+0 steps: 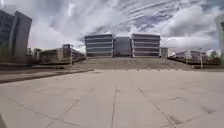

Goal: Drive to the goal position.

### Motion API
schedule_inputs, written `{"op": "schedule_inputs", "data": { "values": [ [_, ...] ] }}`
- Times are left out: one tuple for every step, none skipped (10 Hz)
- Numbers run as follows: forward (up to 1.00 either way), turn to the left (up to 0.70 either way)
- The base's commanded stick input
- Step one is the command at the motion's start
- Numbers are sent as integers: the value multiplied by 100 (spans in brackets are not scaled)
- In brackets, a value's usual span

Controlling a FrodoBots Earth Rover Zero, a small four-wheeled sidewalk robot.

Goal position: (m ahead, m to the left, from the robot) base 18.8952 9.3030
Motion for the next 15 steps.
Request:
{"op": "schedule_inputs", "data": {
  "values": [
    [100, -40],
    [100, -31],
    [100, -14],
    [100, 3],
    [100, 10],
    [100, 8],
    [100, 6],
    [100, 4],
    [100, 8],
    [100, 8],
    [100, 7],
    [100, 3],
    [100, 1],
    [100, 0],
    [100, 0]
  ]
}}
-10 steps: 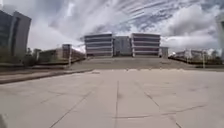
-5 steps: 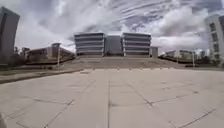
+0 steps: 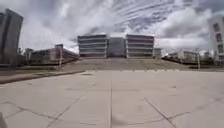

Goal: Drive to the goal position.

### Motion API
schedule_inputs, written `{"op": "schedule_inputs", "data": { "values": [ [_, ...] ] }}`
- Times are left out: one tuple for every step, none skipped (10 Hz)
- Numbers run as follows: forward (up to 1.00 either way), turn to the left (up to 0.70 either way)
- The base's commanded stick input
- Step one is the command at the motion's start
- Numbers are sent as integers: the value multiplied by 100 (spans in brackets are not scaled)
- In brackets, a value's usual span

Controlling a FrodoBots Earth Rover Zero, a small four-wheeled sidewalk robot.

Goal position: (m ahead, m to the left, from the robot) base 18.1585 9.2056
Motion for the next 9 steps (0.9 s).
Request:
{"op": "schedule_inputs", "data": {
  "values": [
    [100, 0],
    [100, 0],
    [100, 0],
    [100, 0],
    [100, 0],
    [100, 0],
    [100, 0],
    [100, 0],
    [100, 0]
  ]
}}
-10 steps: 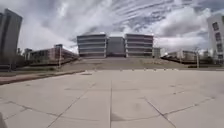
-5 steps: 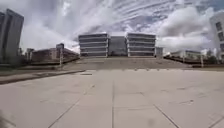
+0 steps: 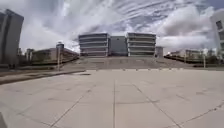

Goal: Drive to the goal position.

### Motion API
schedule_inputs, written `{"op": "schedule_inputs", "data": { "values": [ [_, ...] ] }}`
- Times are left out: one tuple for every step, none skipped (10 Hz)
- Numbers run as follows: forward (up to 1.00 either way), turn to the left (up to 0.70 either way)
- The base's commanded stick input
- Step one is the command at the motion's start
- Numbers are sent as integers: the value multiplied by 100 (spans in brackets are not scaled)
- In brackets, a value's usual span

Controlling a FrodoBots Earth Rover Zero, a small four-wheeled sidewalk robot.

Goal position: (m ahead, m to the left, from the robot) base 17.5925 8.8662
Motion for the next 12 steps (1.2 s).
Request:
{"op": "schedule_inputs", "data": {
  "values": [
    [100, 0],
    [100, 0],
    [100, 0],
    [100, 0],
    [100, 0],
    [100, 0],
    [100, 0],
    [100, 0],
    [100, 0],
    [100, 0],
    [100, 0],
    [100, 0]
  ]
}}
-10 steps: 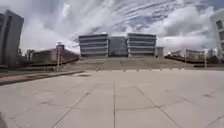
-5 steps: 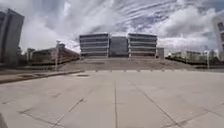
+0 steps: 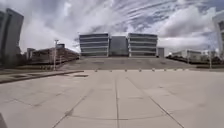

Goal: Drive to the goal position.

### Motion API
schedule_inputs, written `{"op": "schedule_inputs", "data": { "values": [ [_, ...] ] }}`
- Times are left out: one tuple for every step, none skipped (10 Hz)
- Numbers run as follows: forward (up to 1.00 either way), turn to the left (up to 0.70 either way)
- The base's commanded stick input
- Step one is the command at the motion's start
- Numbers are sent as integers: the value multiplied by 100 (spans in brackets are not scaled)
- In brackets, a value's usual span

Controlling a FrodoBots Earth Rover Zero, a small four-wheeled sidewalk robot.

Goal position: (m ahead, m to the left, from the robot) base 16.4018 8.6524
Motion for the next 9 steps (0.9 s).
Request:
{"op": "schedule_inputs", "data": {
  "values": [
    [100, 0],
    [100, 0],
    [100, 0],
    [100, 0],
    [100, 0],
    [100, 0],
    [100, 0],
    [100, 0],
    [100, 0]
  ]
}}
